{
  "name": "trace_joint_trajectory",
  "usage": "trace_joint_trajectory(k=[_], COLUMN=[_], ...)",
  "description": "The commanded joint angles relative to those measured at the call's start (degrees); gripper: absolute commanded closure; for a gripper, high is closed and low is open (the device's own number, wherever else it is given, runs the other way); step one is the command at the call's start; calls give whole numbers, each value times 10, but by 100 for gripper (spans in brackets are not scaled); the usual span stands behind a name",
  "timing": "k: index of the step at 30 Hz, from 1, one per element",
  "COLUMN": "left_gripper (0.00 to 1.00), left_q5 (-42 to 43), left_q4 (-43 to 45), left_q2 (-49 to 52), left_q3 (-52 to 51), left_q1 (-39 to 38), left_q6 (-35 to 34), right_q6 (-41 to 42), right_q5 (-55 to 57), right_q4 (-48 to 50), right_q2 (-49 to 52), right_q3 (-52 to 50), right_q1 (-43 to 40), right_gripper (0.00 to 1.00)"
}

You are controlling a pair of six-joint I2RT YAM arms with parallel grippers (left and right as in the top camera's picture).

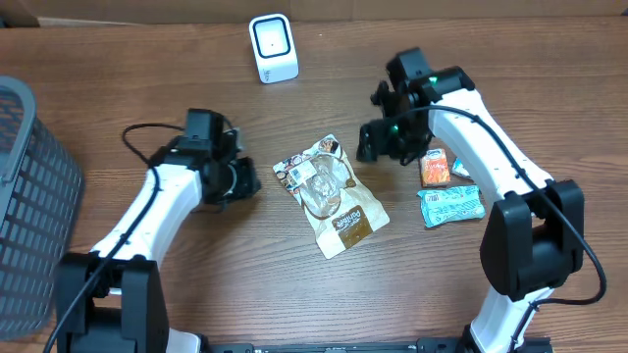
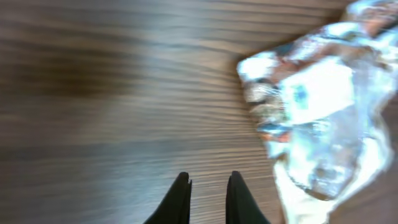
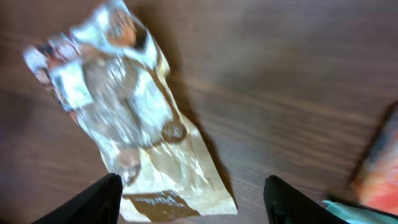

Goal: Scan the item barcode

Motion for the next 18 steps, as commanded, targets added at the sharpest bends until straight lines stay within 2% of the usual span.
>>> trace_joint_trajectory(k=[1, 6, 18], left_gripper=[96, 96, 96], left_q5=[47, 50, 83], left_q4=[24, 81, 227], left_q2=[-8, 18, 118], left_q3=[8, 8, 9], left_q1=[-29, -63, -73], left_q6=[-13, -36, -61], right_q6=[-40, -40, -37], right_q5=[-64, -97, -143], right_q4=[26, 85, 143], right_q2=[5, 5, 6], right_q3=[-50, -108, -178], right_q1=[-4, 1, 5], right_gripper=[32, 37, 37])
